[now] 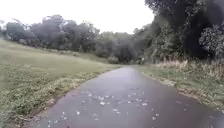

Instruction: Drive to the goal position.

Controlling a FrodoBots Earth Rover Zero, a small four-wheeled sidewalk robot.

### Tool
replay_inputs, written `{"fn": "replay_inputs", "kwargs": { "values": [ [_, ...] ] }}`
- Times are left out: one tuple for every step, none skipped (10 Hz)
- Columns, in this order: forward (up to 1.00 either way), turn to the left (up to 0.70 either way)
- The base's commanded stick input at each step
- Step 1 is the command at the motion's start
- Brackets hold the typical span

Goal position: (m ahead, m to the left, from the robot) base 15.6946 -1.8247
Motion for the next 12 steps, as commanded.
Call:
{"fn": "replay_inputs", "kwargs": {
  "values": [
    [0.7,0.0],
    [0.7,0.0],
    [0.7,0.0],
    [0.7,0.0],
    [0.7,0.0],
    [0.7,0.0],
    [0.7,0.0],
    [0.7,0.0],
    [0.7,0.0],
    [0.7,0.0],
    [0.7,0.0],
    [0.7,0.0]
  ]
}}
